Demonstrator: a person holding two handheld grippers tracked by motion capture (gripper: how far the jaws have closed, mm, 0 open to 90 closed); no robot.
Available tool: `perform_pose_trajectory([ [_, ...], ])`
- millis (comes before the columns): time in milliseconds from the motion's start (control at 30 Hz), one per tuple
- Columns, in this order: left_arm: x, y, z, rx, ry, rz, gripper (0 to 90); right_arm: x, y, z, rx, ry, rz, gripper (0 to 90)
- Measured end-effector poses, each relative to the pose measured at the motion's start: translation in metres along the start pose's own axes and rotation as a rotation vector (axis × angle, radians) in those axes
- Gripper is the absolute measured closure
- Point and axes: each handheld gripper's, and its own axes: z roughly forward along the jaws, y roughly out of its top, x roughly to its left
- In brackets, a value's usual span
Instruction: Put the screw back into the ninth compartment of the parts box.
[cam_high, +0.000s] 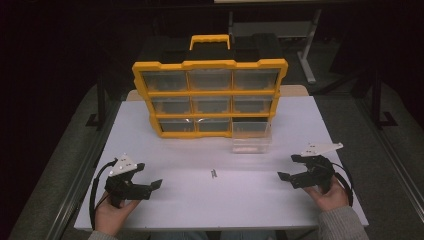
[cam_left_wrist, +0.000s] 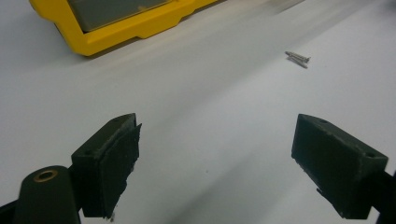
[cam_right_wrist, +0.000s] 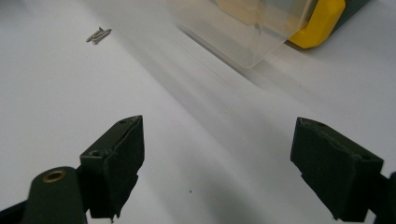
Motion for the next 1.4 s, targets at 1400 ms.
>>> perform_pose_trajectory([
  [1400, -0.002, 0.0, 0.001, 0.02, 0.007, 0.036, 14.7, 0.047, 0.053, 0.016, 0.044, 0.106, -0.132, 23.9],
])
